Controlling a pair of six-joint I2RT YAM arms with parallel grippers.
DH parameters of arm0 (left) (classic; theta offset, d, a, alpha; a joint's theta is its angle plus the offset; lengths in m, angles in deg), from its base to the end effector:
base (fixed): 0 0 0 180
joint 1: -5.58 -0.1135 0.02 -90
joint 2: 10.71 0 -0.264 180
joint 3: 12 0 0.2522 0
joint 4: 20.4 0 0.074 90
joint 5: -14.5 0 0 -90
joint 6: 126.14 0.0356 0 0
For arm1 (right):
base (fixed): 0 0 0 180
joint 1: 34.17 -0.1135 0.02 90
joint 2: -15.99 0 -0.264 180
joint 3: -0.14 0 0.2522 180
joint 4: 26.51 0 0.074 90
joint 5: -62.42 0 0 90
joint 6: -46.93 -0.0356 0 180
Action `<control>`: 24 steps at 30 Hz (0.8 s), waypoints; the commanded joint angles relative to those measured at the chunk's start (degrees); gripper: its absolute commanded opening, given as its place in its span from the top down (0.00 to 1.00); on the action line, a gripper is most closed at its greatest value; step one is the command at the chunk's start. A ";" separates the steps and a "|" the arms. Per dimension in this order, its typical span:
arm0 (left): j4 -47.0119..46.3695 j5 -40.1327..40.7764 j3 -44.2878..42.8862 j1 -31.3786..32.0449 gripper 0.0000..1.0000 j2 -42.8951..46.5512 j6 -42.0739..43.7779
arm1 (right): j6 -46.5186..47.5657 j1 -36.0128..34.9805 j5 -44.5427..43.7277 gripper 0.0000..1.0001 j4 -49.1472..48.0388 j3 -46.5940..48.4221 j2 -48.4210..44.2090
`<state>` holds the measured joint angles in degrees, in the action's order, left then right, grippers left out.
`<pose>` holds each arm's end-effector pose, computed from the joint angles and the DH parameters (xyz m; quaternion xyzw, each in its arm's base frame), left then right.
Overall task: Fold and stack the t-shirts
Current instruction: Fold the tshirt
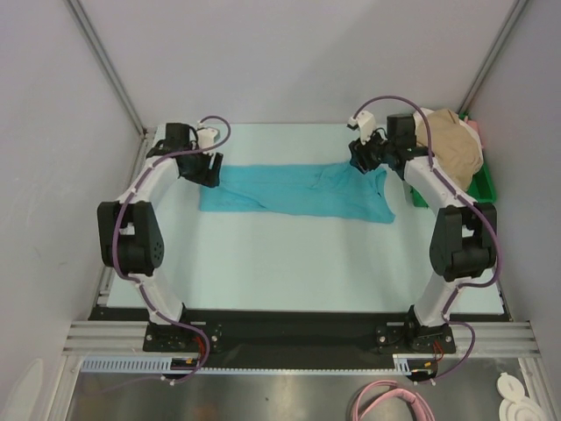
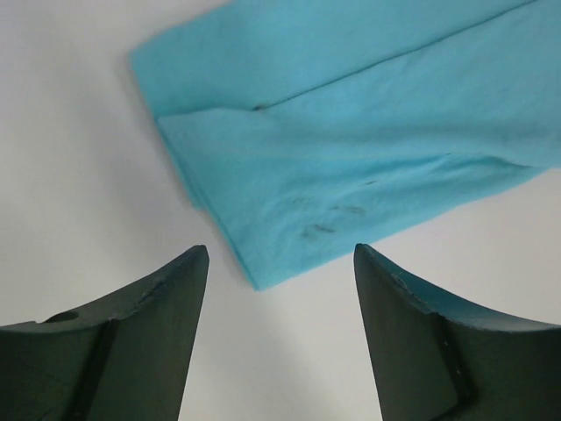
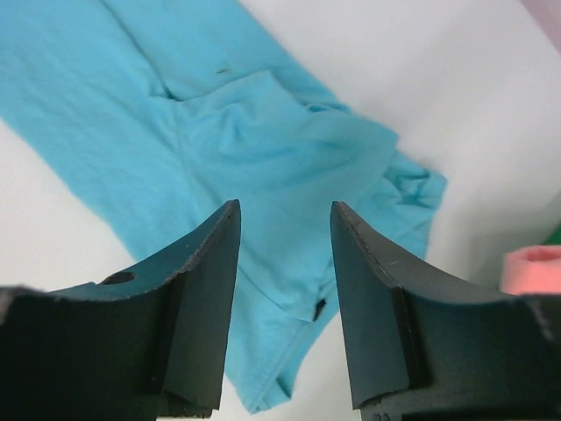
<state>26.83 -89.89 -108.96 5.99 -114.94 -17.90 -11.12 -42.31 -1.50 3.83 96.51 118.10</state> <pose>0.3980 -0.0117 0.2492 0.1908 0.9262 -0.0710 0.3173 0.4056 0.0738 0.2840 -0.3937 0.7807 0.1057 0.4737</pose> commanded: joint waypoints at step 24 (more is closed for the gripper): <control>3.61 7.63 0.40 0.83 0.40 -12.14 3.03 | 0.57 -1.79 -2.71 0.48 10.05 -5.61 0.91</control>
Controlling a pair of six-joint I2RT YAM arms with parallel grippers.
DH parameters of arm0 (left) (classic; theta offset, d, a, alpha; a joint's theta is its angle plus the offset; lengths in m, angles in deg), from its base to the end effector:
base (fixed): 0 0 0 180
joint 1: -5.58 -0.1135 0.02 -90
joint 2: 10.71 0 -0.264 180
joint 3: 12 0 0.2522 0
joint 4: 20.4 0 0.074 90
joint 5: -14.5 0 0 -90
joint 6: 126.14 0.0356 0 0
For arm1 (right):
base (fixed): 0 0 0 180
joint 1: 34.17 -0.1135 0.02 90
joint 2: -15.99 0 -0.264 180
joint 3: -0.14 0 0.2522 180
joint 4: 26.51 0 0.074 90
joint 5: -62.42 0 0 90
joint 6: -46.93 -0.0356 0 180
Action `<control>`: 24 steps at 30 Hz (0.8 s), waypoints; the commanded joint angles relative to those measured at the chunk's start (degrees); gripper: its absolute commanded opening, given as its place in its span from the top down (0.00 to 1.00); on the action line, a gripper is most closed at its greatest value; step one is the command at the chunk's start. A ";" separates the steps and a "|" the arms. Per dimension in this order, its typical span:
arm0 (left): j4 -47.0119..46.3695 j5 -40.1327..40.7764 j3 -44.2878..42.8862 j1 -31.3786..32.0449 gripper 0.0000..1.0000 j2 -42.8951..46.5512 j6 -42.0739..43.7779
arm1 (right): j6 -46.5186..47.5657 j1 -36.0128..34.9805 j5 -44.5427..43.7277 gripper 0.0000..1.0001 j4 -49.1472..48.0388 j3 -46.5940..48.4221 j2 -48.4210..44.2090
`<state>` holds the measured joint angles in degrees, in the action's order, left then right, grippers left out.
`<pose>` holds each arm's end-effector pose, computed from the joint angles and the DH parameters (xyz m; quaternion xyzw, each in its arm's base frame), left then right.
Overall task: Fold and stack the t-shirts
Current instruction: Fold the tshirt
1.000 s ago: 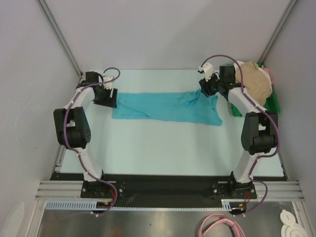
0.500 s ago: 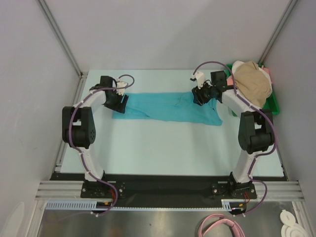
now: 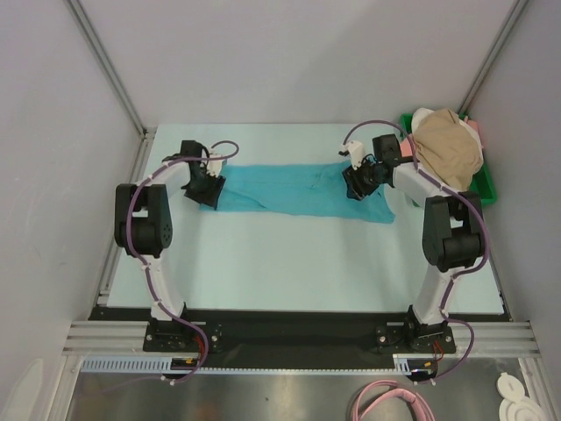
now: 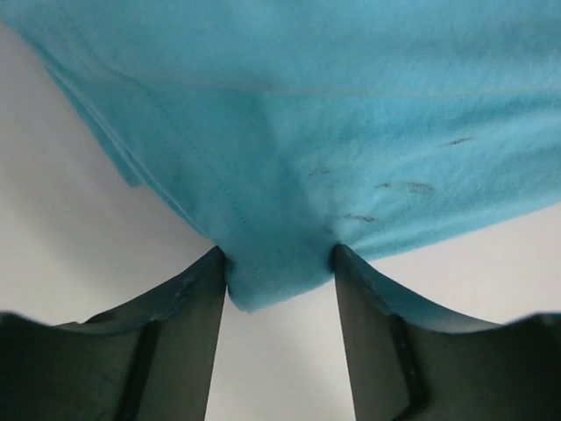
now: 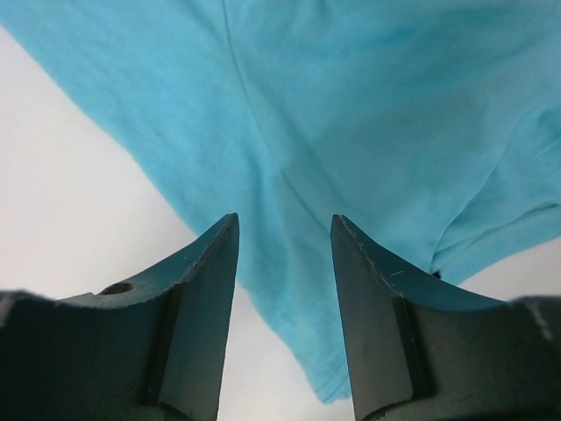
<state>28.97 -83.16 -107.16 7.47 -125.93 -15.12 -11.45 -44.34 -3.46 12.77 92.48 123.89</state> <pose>0.4074 -0.0182 0.1635 0.2067 0.9598 -0.0352 0.1866 0.3965 0.0859 0.2100 -0.3915 0.8484 0.1407 0.3273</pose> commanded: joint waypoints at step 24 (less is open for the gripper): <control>11.58 -4.56 28.58 -0.31 0.69 28.79 10.18 | -4.19 0.68 -9.09 0.48 -0.74 1.20 0.55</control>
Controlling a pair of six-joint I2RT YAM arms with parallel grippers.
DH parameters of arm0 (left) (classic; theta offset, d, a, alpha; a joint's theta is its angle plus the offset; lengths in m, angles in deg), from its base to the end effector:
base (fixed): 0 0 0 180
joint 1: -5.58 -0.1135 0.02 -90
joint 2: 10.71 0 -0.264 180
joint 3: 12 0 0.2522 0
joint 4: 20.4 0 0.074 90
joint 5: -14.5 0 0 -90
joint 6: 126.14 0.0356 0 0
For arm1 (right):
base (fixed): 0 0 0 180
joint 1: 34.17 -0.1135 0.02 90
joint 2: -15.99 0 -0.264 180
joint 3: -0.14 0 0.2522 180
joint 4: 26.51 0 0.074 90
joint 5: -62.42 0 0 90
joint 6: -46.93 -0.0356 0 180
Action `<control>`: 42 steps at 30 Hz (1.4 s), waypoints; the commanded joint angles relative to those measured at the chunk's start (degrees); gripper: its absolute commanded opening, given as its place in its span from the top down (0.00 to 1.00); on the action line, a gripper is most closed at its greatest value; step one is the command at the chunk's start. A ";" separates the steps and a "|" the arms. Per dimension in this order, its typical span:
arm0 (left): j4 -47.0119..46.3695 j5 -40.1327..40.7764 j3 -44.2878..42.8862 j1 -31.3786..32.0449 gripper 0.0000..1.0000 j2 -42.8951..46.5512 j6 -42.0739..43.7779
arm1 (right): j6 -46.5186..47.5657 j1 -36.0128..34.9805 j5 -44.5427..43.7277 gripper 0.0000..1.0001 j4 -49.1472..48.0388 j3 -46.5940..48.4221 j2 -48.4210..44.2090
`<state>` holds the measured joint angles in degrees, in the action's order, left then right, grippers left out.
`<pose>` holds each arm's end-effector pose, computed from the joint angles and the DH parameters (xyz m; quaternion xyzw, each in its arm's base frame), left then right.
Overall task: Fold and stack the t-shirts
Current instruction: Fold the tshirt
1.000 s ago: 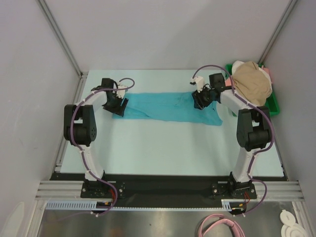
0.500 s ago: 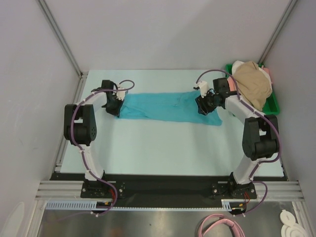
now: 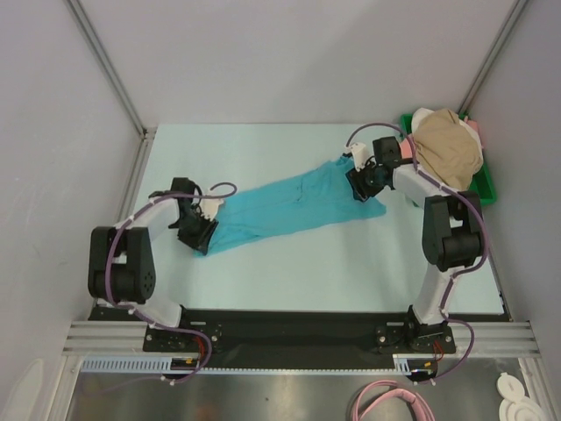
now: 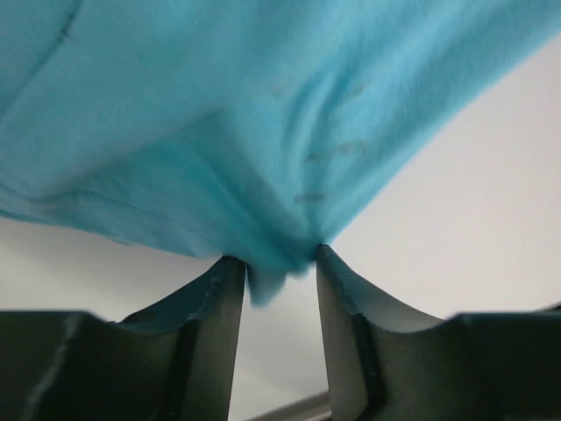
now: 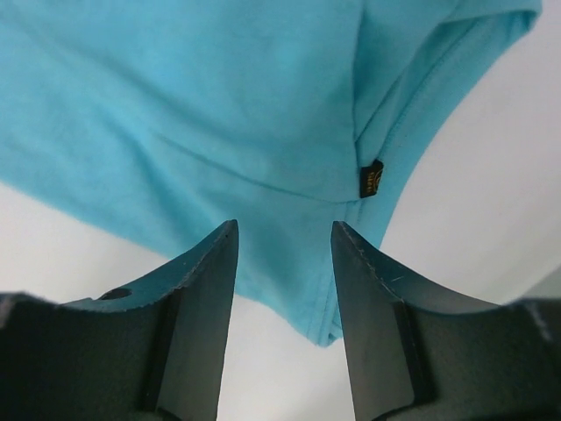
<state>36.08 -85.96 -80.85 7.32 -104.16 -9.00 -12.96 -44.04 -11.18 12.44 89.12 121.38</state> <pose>0.2818 -0.0150 0.1643 0.2544 0.9597 -0.0716 0.0955 0.3859 0.0773 0.2078 -0.3629 0.8735 0.0823 0.3140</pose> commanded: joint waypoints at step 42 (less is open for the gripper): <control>2.10 0.17 7.63 1.51 0.34 13.99 15.31 | -8.14 2.75 -6.03 0.97 13.91 35.24 28.03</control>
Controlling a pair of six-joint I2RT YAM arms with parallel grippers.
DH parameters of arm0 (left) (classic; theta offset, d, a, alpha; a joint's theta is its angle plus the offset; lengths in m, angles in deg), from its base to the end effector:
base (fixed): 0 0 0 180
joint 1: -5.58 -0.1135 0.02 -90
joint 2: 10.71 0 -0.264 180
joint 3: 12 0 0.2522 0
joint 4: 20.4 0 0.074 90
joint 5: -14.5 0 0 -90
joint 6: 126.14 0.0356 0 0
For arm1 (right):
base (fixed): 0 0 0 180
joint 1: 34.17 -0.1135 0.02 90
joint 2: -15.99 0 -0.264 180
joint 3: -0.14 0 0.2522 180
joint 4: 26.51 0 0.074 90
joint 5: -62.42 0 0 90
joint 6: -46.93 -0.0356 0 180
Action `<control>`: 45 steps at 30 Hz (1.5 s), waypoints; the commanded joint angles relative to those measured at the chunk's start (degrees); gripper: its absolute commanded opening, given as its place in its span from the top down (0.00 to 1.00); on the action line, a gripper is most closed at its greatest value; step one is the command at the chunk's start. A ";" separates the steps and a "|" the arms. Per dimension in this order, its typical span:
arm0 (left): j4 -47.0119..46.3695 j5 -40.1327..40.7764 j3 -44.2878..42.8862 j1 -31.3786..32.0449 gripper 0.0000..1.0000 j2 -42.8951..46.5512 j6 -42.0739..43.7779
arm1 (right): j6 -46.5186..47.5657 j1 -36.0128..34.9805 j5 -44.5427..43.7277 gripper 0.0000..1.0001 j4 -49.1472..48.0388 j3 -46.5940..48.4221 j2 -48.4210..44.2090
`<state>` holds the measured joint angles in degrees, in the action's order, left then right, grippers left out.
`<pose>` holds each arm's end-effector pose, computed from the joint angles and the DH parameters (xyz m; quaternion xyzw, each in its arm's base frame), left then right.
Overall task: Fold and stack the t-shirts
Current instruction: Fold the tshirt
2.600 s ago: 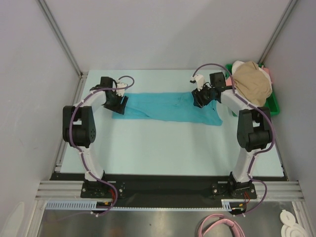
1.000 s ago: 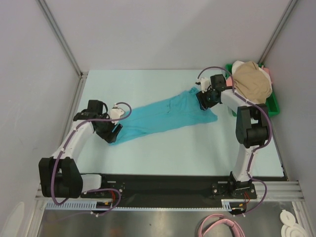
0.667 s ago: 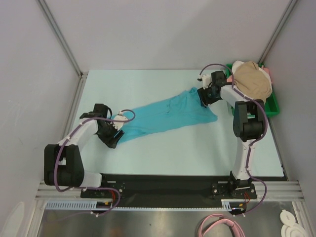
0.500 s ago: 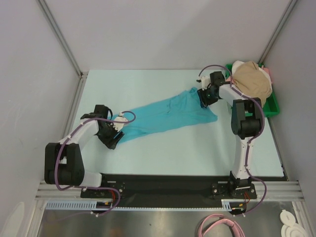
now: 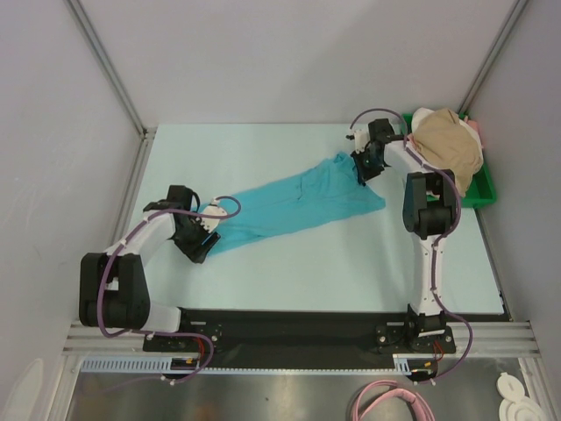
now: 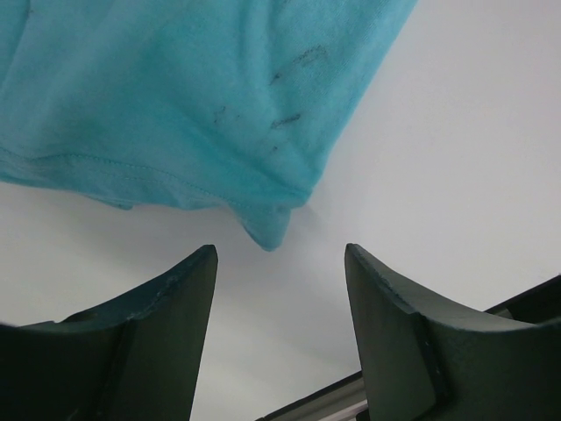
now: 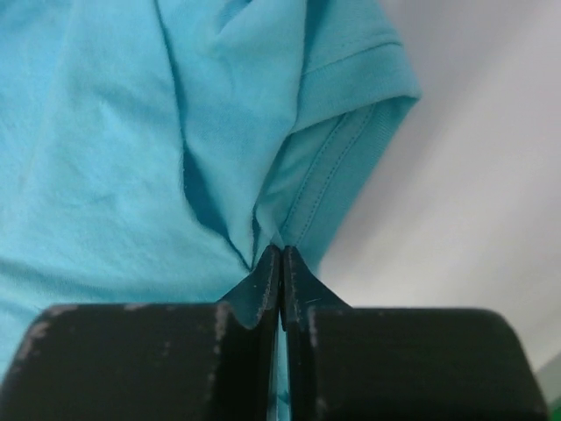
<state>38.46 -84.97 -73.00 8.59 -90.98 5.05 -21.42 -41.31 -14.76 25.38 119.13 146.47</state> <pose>0.2353 -0.0182 0.1837 0.3808 0.9152 -0.0439 0.1242 0.4825 0.0684 0.1669 -0.2653 0.9303 0.0789 0.2407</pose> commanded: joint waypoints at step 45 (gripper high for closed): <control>-1.69 3.76 -1.10 13.16 0.99 -12.01 3.64 | 1.11 -0.86 -4.91 1.00 7.83 30.29 18.66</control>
<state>36.54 -79.35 -75.01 19.74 -100.36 8.92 -21.48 -41.74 -17.54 33.14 145.44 161.59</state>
